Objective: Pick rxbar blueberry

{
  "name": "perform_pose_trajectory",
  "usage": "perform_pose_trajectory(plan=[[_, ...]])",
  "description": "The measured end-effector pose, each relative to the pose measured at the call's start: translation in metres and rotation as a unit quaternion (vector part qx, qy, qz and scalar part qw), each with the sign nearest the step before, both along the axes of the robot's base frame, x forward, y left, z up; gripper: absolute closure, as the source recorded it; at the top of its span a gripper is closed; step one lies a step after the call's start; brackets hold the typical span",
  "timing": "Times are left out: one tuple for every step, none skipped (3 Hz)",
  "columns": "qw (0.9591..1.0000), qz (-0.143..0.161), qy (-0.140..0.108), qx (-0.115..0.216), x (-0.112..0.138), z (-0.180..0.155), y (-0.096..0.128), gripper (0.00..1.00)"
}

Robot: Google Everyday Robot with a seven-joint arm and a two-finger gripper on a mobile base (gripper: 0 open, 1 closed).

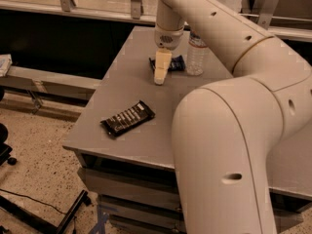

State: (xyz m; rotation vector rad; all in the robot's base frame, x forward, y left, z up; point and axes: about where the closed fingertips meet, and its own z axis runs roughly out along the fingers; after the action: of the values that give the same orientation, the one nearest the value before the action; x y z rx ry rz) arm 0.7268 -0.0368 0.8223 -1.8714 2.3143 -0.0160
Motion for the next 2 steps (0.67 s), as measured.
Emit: perform_pose_trajectory(plan=[[1.0000,0.000,0.004,0.000,-0.0023,-0.0007,-0.0029,0.18],[1.0000,0.001,0.005,0.000,-0.0032,-0.0004,-0.0041,0.42]])
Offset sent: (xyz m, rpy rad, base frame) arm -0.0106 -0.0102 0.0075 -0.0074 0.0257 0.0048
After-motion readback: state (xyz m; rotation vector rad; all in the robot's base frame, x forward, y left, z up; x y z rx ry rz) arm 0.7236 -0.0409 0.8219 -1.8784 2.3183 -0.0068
